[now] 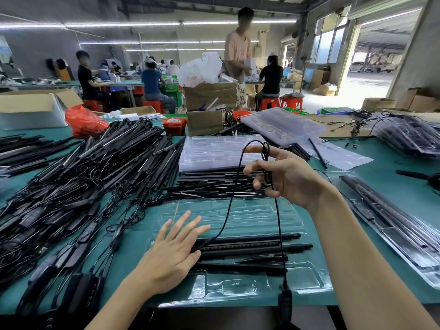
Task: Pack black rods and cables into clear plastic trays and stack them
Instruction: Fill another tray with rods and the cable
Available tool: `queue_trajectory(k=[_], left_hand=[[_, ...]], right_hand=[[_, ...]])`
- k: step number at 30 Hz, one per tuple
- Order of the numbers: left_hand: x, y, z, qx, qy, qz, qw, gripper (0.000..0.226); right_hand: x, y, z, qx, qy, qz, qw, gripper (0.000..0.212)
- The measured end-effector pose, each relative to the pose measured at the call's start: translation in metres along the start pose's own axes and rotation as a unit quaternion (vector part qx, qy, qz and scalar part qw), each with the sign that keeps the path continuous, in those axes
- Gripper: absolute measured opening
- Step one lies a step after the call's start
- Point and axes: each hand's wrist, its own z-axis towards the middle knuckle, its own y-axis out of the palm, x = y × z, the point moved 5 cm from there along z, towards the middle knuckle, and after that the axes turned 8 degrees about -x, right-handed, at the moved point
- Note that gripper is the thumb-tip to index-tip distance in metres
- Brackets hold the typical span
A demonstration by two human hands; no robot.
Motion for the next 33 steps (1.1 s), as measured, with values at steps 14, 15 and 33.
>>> queue_trajectory(k=[14,15,33], left_hand=[[-0.017,-0.003,0.013,-0.026,-0.014,-0.039,0.999,0.055],[-0.016,-0.002,0.012,-0.03,-0.016,-0.036,0.999,0.055],[-0.023,-0.058,0.028,-0.027,-0.032,-0.341,0.939,0.052]], right_hand=[[-0.011,0.006,-0.002,-0.003,0.002,0.05,0.999,0.019],[-0.015,0.007,-0.003,-0.009,-0.001,0.045,0.999,0.021],[-0.028,0.013,-0.001,-0.034,-0.023,0.029,0.999,0.032]])
